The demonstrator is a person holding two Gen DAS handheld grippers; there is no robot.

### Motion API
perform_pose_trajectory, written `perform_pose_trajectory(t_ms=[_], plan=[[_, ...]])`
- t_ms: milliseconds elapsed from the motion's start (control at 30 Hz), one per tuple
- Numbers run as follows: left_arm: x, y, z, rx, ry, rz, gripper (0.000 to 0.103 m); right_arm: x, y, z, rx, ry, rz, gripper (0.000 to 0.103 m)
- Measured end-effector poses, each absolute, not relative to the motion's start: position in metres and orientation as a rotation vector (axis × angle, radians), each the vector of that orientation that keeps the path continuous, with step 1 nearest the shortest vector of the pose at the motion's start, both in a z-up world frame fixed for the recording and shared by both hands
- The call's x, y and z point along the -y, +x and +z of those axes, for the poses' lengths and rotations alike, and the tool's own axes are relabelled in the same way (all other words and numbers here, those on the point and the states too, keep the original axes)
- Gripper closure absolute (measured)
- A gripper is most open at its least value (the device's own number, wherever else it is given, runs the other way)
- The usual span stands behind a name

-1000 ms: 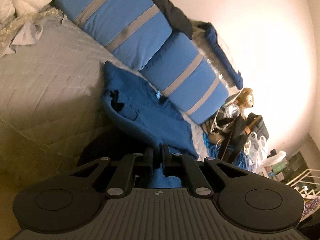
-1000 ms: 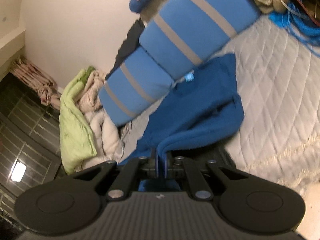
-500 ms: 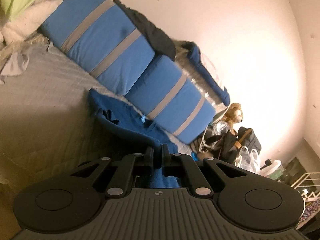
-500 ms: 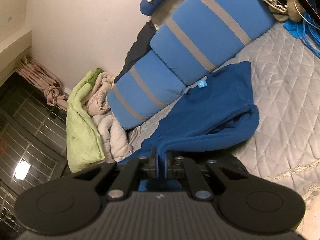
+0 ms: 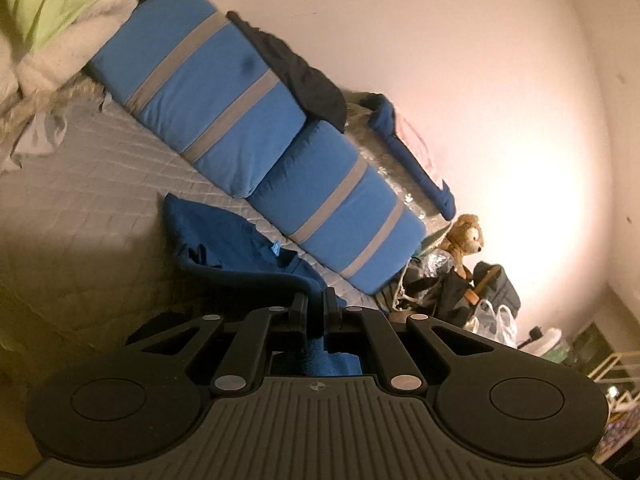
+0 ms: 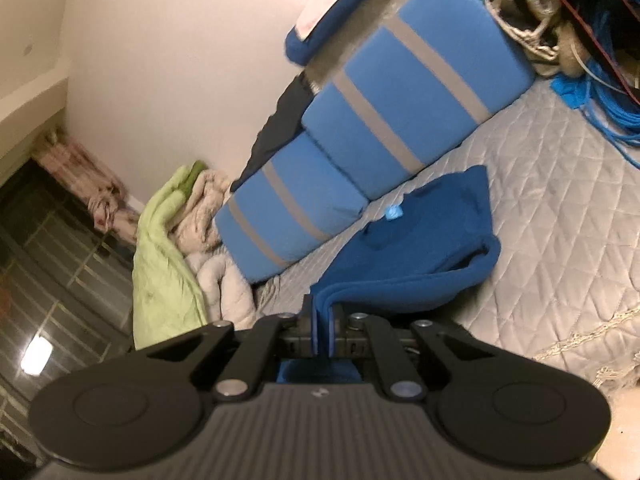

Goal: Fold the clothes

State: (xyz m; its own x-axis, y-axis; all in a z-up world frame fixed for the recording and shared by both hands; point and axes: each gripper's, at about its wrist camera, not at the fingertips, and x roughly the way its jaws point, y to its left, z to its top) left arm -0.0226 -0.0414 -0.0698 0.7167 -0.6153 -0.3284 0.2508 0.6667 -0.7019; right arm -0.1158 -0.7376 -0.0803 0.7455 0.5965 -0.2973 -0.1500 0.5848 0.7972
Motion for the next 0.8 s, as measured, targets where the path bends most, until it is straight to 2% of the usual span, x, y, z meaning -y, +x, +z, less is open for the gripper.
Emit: perform_pose_trajectory(t_ms=[267,800], plan=[[0.047,0.024,-0.091,-0.622,-0.709,-0.504,0.097,0.744,-0.094,-0.082,-0.595,0.831,0.398,0.098],[0.059,0.115,-0.092,-0.606,-0.610,-0.486,0.096,0.727,0.007,-0.070,-0.584,0.679,0.316,0.098]])
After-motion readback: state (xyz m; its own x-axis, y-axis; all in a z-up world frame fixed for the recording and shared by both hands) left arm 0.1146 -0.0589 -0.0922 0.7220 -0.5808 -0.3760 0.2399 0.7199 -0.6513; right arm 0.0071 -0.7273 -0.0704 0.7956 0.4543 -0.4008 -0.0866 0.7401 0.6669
